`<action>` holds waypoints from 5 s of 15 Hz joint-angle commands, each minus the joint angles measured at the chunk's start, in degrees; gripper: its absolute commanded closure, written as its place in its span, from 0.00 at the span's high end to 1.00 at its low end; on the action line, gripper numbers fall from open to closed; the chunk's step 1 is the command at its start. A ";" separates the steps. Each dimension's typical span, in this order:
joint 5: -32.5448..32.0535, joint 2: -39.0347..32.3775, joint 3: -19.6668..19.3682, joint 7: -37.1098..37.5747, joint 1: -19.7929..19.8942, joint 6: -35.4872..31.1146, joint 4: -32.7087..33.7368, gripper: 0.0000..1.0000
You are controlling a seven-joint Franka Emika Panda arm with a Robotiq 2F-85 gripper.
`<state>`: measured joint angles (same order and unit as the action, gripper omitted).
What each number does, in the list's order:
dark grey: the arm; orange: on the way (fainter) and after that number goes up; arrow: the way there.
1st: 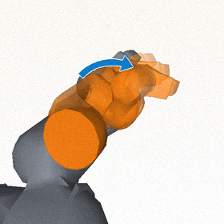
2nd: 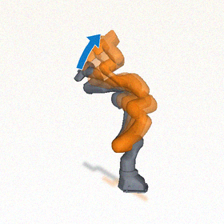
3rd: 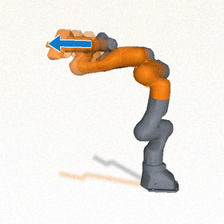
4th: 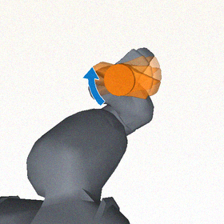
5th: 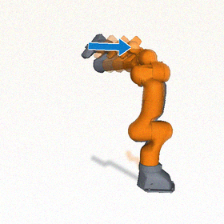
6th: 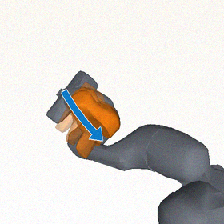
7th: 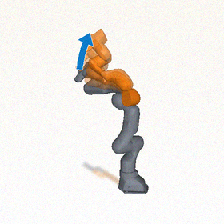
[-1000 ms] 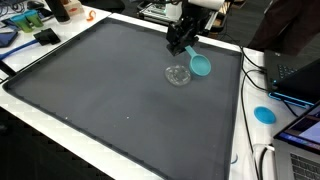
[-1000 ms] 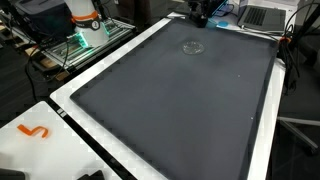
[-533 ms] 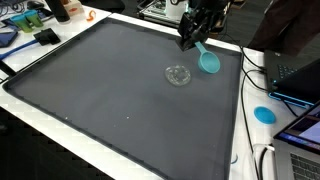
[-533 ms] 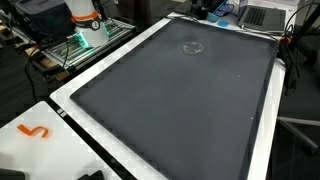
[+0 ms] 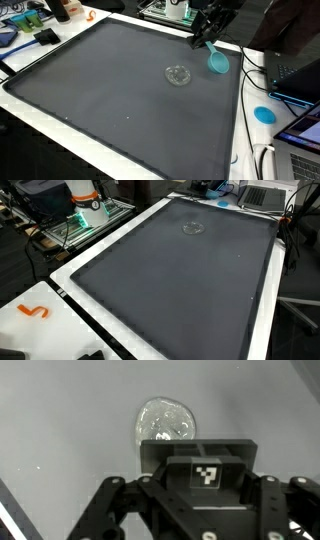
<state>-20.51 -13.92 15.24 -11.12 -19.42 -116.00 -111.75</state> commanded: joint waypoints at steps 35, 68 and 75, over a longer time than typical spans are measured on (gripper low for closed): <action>-7.42 -8.90 -1.59 10.46 -3.97 2.28 8.19 0.31; 32.72 -2.31 -1.13 -21.00 17.00 -8.65 3.32 0.31; 43.60 -0.02 -2.06 -35.72 21.04 -7.93 -0.88 0.31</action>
<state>18.61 -16.76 13.30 -40.77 0.05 -123.38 -108.65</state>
